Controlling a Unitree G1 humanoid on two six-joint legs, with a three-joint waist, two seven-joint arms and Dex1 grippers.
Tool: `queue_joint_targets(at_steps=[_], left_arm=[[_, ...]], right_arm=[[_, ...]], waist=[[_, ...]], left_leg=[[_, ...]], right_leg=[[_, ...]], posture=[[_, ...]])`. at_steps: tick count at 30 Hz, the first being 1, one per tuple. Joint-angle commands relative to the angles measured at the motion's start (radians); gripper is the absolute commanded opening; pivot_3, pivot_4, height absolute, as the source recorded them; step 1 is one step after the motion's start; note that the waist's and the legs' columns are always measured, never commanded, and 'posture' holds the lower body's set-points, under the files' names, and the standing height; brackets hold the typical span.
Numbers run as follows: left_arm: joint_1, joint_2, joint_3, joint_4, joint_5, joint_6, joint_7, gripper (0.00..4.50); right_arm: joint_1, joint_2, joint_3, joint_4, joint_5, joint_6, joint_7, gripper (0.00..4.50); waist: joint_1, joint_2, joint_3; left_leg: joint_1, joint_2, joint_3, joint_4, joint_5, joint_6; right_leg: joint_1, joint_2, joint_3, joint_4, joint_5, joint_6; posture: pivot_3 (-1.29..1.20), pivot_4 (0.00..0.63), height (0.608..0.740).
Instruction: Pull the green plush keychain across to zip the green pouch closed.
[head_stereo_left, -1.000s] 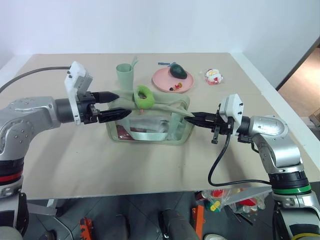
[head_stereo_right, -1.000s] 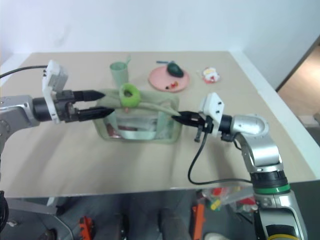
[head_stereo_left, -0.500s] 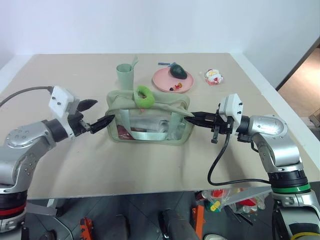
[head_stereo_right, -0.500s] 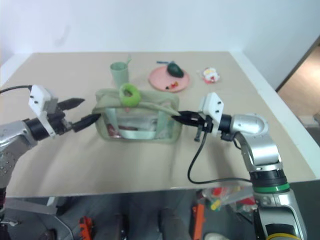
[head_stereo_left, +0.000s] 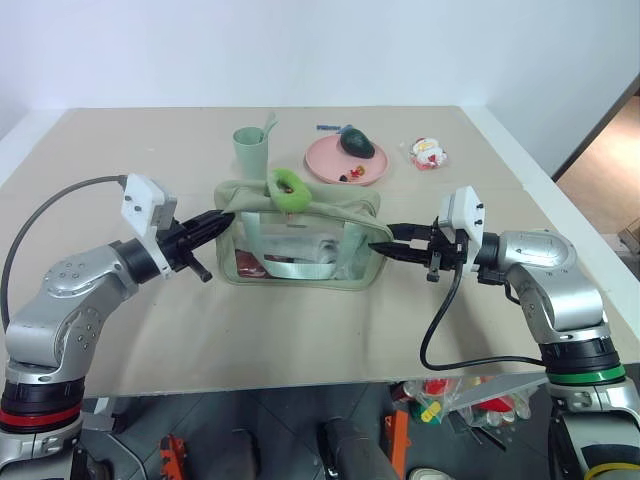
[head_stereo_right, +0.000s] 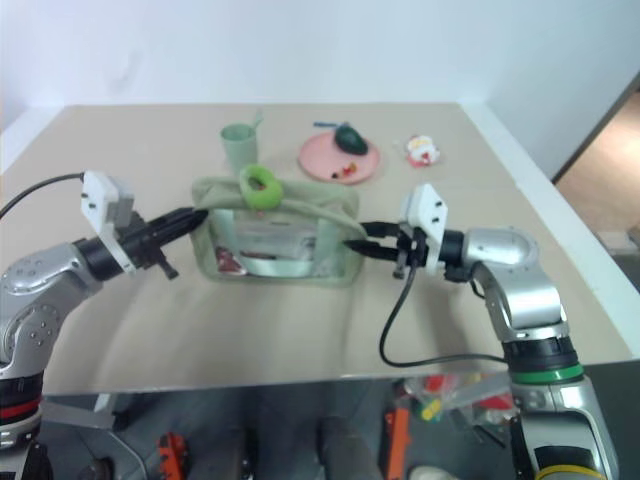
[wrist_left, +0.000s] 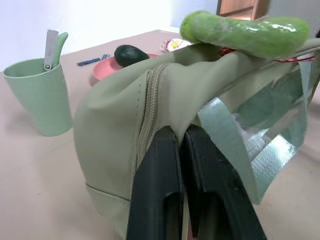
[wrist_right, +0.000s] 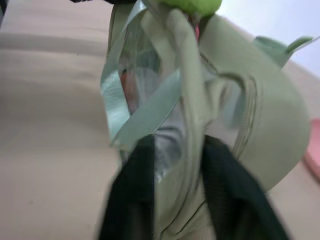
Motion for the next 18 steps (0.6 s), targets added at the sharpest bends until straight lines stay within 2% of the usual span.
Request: queue_joint_targets(at_steps=[1, 6, 11, 14, 18], left_arm=[[-0.012, 0.003, 0.003, -0.024, -0.013, -0.001, -0.010, 0.00], [-0.023, -0.008, -0.008, -0.025, -0.021, 0.012, -0.005, 0.00], [-0.034, -0.025, -0.015, -0.042, -0.042, 0.045, 0.015, 0.00], [-0.040, -0.033, -0.018, -0.050, -0.046, 0.059, 0.026, 0.00], [-0.042, -0.049, -0.024, -0.072, -0.070, 0.092, 0.050, 0.00]], right_arm=[[-0.056, -0.033, -0.025, -0.062, 0.022, 0.017, 0.012, 2.79], [-0.161, -0.016, -0.030, -0.124, 0.059, 0.090, -0.030, 4.46], [-0.268, 0.099, 0.018, -0.188, 0.068, 0.141, -0.134, 4.46], [-0.282, 0.173, 0.057, -0.199, 0.052, 0.154, -0.188, 4.46], [-0.273, 0.235, 0.116, -0.167, 0.002, 0.074, -0.189, 4.46]], waist=[[0.000, 0.000, 0.000], [0.000, 0.000, 0.000], [0.000, 0.000, 0.000], [0.000, 0.000, 0.000], [0.002, 0.000, 0.000]], left_leg=[[0.000, 0.000, 0.000, 0.000, 0.000, 0.000], [0.000, 0.000, 0.000, 0.000, 0.000, 0.000], [0.000, 0.000, -0.001, 0.000, 0.000, 0.000], [-0.001, 0.000, -0.002, 0.000, 0.000, 0.000], [-0.004, 0.000, -0.002, 0.000, 0.000, 0.000]], right_leg=[[0.000, 0.000, 0.000, 0.000, 0.000, 0.000], [0.000, 0.000, 0.000, 0.000, 0.000, 0.000], [0.000, 0.000, -0.001, 0.000, 0.000, 0.000], [0.000, 0.000, -0.002, 0.000, 0.000, 0.000], [-0.002, -0.001, -0.002, 0.000, 0.000, 0.000]], posture=[[0.00, 0.150, 0.740], [0.00, 0.150, 0.740], [0.00, 0.150, 0.740], [0.00, 0.150, 0.740], [0.00, 0.150, 0.740]])
